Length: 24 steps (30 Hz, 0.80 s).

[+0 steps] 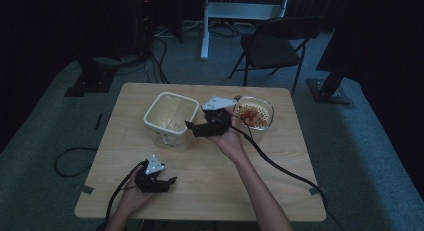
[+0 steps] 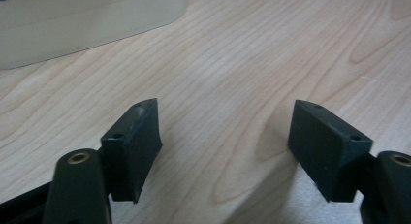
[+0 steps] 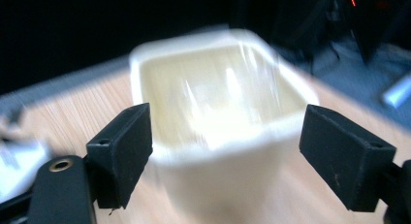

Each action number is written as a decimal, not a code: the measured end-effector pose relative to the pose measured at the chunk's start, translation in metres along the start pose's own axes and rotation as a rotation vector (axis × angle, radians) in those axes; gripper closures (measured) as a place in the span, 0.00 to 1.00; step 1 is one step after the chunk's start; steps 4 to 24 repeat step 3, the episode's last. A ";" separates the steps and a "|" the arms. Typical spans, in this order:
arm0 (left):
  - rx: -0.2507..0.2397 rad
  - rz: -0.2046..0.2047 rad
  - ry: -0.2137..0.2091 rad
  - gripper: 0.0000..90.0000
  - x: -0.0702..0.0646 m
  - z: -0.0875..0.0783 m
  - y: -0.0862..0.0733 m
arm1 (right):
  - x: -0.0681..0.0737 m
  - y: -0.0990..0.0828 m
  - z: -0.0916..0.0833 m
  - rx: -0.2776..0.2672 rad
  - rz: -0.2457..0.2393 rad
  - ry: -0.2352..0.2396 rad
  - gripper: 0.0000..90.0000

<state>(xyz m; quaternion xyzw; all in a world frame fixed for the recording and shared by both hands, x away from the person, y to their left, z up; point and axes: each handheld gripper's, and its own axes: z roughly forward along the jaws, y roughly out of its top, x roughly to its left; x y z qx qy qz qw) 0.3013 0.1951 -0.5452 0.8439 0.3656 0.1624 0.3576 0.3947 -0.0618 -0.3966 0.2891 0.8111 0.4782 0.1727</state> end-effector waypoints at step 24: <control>0.003 -0.008 0.008 0.28 0.002 0.000 0.000 | 0.000 -0.025 0.003 0.050 -0.006 -0.040 0.21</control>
